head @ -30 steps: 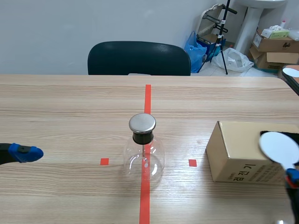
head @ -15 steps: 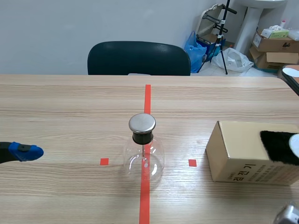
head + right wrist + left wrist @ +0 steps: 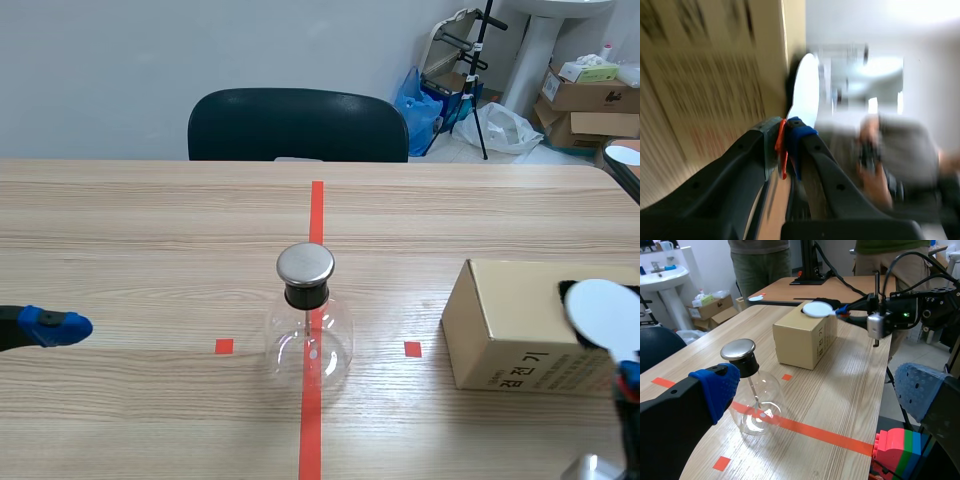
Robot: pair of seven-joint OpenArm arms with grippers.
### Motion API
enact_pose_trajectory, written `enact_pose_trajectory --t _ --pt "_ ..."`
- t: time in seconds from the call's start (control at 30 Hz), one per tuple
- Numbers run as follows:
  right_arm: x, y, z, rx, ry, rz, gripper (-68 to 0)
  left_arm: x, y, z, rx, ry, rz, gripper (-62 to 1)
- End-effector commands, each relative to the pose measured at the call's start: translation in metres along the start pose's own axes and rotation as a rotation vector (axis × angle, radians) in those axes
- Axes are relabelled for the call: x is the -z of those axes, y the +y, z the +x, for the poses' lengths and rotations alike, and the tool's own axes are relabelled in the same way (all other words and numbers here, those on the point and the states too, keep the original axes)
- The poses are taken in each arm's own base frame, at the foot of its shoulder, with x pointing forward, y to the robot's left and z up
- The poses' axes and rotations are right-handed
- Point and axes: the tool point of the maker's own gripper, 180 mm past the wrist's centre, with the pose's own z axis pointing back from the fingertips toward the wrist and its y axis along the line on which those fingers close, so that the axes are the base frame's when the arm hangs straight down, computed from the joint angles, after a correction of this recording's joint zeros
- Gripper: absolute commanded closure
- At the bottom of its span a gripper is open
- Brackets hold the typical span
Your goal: Do the electroscope experiment
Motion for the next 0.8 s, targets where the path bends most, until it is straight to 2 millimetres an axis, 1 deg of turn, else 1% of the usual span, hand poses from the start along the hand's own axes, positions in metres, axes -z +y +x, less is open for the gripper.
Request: enact_pose_trajectory --t 0.0,0.03,0.07,0.1,0.13,0.2,0.23,0.27,0.37,0.4,0.43,0.5,0.53,0.57,0.6,0.67,0.7,0.73,0.77 --pt "-0.003 -0.007 0.005 -0.079 -0.086 -0.022 -0.9 0.001 0.002 0.006 0.001 -0.027 0.011 -62.3" --pt "-0.004 -0.006 0.02 -0.083 -0.17 -0.018 -0.9 0.001 0.002 0.006 0.001 -0.027 0.011 -62.3" --pt "-0.006 -0.006 0.031 -0.081 -0.23 -0.02 -0.9 0.001 0.002 0.006 0.001 -0.027 0.011 -62.3" --pt "-0.006 -0.007 0.033 -0.074 -0.239 -0.026 -0.9 0.001 0.002 0.006 0.001 -0.027 0.011 -62.3" --pt "-0.004 -0.009 0.025 -0.067 -0.192 -0.033 -0.9 0.001 0.002 0.006 0.001 -0.027 0.011 -62.3" --pt "-0.002 -0.011 -0.008 -0.06 -0.009 -0.038 -0.9 0.001 0.002 0.006 0.0 -0.027 0.012 -62.3" --pt "-0.002 -0.01 -0.017 -0.065 0.044 -0.036 -0.9 0.001 0.002 0.006 0.001 -0.027 0.011 -62.3" --pt "-0.002 -0.01 -0.016 -0.073 0.033 -0.031 -0.9 0.001 0.002 0.006 0.001 -0.027 0.011 -62.3" --pt "-0.002 -0.007 0.027 -0.088 -0.21 -0.023 -0.9 0.001 0.002 0.006 0.0 -0.028 0.012 -62.3" --pt "-0.002 -0.008 0.03 -0.083 -0.225 -0.028 -0.9 0.001 0.002 0.006 0.0 -0.027 0.012 -62.3" --pt "-0.001 -0.009 0.022 -0.073 -0.176 -0.037 -0.9 0.001 0.002 0.006 0.001 -0.027 0.011 -62.3" --pt "0.002 -0.012 -0.014 -0.068 0.022 -0.044 -0.9 0.001 0.002 0.006 0.001 -0.027 0.011 -62.3" --pt "0.001 -0.013 -0.027 -0.072 0.096 -0.044 -0.9 0.001 0.002 0.006 0.001 -0.027 0.011 -62.3" --pt "0.002 -0.012 -0.028 -0.08 0.101 -0.04 -0.9 0.001 0.002 0.006 0.001 -0.027 0.011 -62.3" --pt "0.003 -0.011 -0.016 -0.092 0.035 -0.033 -0.9 0.001 0.002 0.006 0.001 -0.027 0.011 -62.3" --pt "0.002 -0.008 0.017 -0.096 -0.152 -0.025 -0.9 0.001 0.002 0.006 0.0 -0.028 0.012 -62.3" --pt "0.001 -0.008 0.024 -0.093 -0.192 -0.026 -0.9 0.001 0.002 0.006 0.0 -0.028 0.012 -62.3" --pt "0.001 -0.009 0.02 -0.085 -0.167 -0.033 -0.9 0.001 0.002 0.006 0.0 -0.028 0.012 -62.3" --pt "0.002 -0.011 0.005 -0.076 -0.084 -0.039 -0.9 0.001 0.002 0.006 0.0 -0.028 0.012 -62.3"
